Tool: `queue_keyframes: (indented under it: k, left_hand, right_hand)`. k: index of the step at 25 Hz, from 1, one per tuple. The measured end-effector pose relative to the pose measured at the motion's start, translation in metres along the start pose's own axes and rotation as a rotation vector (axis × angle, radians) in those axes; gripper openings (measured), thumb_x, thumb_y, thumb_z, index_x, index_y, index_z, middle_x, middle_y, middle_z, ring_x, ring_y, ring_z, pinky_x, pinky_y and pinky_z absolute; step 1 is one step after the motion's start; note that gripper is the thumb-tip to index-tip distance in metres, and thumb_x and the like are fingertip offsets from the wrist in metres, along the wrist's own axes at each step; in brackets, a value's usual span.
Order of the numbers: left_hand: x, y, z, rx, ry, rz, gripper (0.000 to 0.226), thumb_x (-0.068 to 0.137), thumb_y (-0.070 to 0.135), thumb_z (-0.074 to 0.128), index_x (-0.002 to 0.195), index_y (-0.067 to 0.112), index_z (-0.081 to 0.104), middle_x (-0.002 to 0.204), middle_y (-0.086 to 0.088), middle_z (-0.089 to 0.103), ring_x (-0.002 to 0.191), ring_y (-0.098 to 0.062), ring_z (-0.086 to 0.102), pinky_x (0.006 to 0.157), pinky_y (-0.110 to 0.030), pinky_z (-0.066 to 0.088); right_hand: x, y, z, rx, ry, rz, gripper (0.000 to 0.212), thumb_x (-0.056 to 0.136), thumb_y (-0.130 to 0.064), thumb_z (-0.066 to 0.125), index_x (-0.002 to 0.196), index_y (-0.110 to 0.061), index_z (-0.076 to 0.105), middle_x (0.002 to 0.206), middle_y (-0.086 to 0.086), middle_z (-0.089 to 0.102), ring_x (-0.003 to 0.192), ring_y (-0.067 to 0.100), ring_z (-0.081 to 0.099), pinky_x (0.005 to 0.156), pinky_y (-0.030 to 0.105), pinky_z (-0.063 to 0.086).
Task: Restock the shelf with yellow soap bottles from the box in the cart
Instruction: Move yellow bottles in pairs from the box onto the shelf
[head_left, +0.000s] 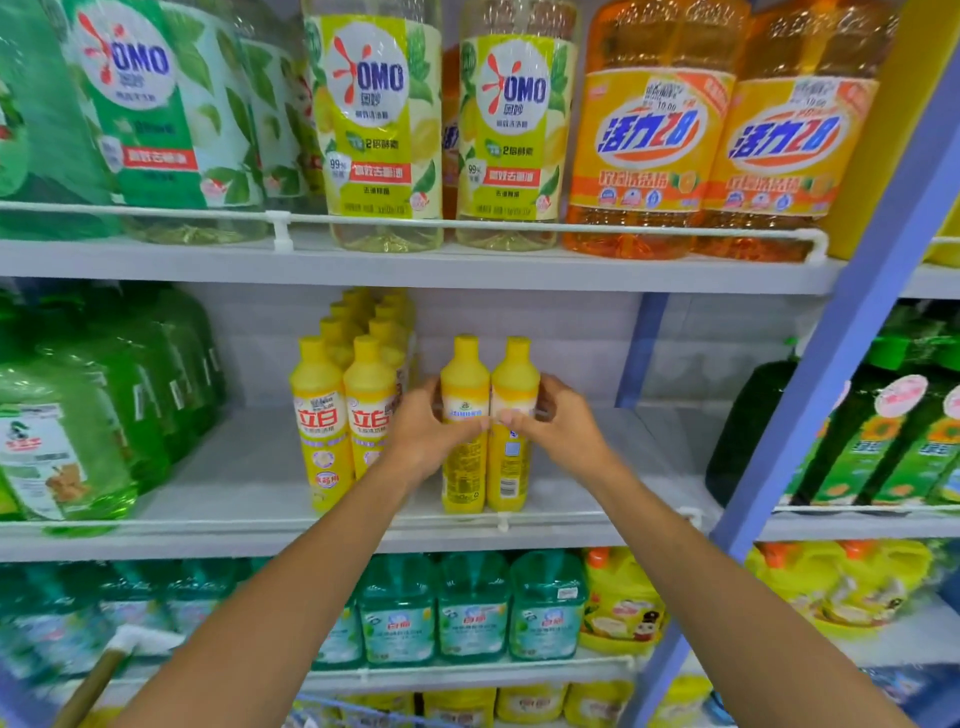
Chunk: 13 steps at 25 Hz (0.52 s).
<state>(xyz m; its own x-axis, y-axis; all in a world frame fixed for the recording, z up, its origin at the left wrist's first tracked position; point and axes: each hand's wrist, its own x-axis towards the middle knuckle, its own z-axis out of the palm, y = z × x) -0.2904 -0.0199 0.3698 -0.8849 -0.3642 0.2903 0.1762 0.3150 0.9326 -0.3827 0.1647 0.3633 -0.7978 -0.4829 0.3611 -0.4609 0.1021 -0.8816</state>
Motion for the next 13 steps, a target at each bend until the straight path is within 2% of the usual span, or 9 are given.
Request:
queue_keyframes:
  k: [2,5,8,11,13]
  left_hand:
    - [-0.023,-0.022,0.006,-0.030,-0.034,-0.062,0.048,0.071,0.016,0.090,0.114,0.016,0.067,0.105,0.000,0.076,0.096,-0.013,0.073,0.083,-0.033,0.061]
    - [-0.045,-0.049,0.012,-0.099,-0.035,-0.105,0.051,0.072,0.010,0.089,0.117,0.020,0.065,0.108,0.003,0.076,0.101,-0.010,0.072,0.080,-0.021,0.058]
    - [-0.045,-0.058,0.014,-0.058,0.000,-0.119,0.057,0.069,0.020,0.092,0.119,0.022,0.064,0.107,0.005,0.076,0.100,-0.008,0.072,0.084,-0.025,0.058]
    - [-0.041,-0.057,0.020,0.113,0.077,-0.096,0.063,0.064,0.033,0.094,0.116,0.025,0.061,0.104,0.011,0.073,0.095,-0.002,0.070,0.081,-0.025,0.058]
    - [-0.041,-0.056,0.021,0.136,0.088,-0.101,0.063,0.061,0.033,0.095,0.113,0.026,0.060,0.102,0.011,0.073,0.093,-0.002,0.069,0.079,-0.025,0.058]
  right_hand:
    - [-0.022,0.025,0.007,0.017,-0.069,0.080,0.041,0.083,-0.012,0.080,0.119,-0.017,0.061,0.115,-0.003,0.072,0.103,0.002,0.070,0.095,0.032,0.057]
    - [-0.044,0.052,0.017,0.041,-0.067,0.150,0.047,0.084,-0.019,0.080,0.126,-0.025,0.058,0.121,-0.007,0.071,0.111,0.006,0.068,0.101,0.033,0.054]
    - [-0.046,0.056,0.027,0.025,0.044,0.177,0.057,0.078,-0.029,0.086,0.127,-0.024,0.057,0.119,-0.009,0.071,0.110,0.009,0.068,0.097,0.031,0.056]
    - [-0.043,0.053,0.035,-0.005,0.157,0.202,0.065,0.069,-0.034,0.091,0.123,-0.023,0.057,0.113,-0.011,0.071,0.104,0.007,0.068,0.089,0.026,0.058]
    - [-0.043,0.056,0.033,0.002,0.128,0.202,0.068,0.068,-0.041,0.091,0.125,-0.024,0.056,0.114,-0.011,0.071,0.105,0.005,0.068,0.090,0.027,0.057]
